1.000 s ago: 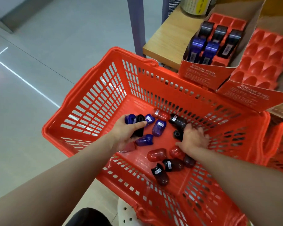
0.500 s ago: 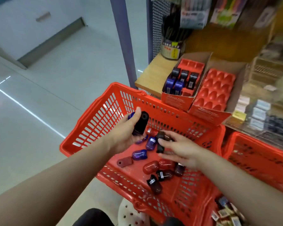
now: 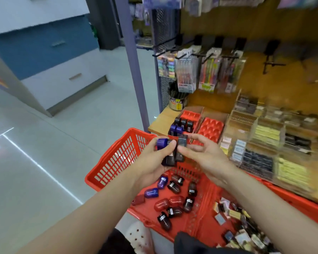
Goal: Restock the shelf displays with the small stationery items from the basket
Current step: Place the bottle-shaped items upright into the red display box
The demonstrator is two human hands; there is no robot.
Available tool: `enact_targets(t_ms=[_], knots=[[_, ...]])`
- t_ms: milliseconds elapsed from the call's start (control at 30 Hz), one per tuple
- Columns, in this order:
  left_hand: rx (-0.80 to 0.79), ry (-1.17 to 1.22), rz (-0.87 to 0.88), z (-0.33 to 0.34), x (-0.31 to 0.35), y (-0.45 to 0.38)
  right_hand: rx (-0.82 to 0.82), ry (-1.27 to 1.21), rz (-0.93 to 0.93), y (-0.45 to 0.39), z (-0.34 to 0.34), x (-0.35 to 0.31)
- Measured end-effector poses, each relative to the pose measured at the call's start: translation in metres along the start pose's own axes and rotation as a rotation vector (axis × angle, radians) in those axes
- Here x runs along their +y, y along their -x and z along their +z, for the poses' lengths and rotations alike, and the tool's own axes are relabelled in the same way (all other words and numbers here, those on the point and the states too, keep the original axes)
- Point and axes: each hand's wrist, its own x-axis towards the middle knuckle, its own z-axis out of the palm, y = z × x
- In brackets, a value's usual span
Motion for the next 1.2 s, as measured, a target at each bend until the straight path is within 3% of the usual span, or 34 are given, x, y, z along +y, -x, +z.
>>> enact_targets(t_ms=[167, 400, 533, 733, 867, 1033, 1100, 1200], knots=[[-0.060, 0.036, -0.012, 0.005, 0.004, -0.003, 0.036, 0.021, -0.030, -0.002, -0.010, -0.002], [0.032, -0.057, -0.031, 0.002, 0.002, -0.029, 0.047, -0.143, 0.146, -0.025, -0.011, 0.013], [0.028, -0.047, -0.052, 0.000, -0.001, -0.042, 0.038, -0.009, 0.097, -0.038, -0.011, 0.025], [0.018, -0.116, -0.054, -0.009, 0.004, -0.051, -0.047, -0.075, 0.137, -0.052, -0.017, 0.028], [0.037, -0.075, -0.065, -0.017, 0.006, -0.056, 0.026, -0.001, 0.145, -0.060, -0.023, 0.023], [0.072, -0.076, -0.008, -0.020, 0.008, -0.078, 0.043, -0.079, 0.113, -0.073, -0.040, 0.014], [0.140, -0.134, 0.046, -0.020, 0.010, -0.095, 0.185, 0.076, 0.066, -0.089, -0.053, 0.010], [0.226, -0.259, 0.141, -0.020, 0.016, -0.128, 0.378, 0.503, -0.121, -0.125, -0.070, -0.002]])
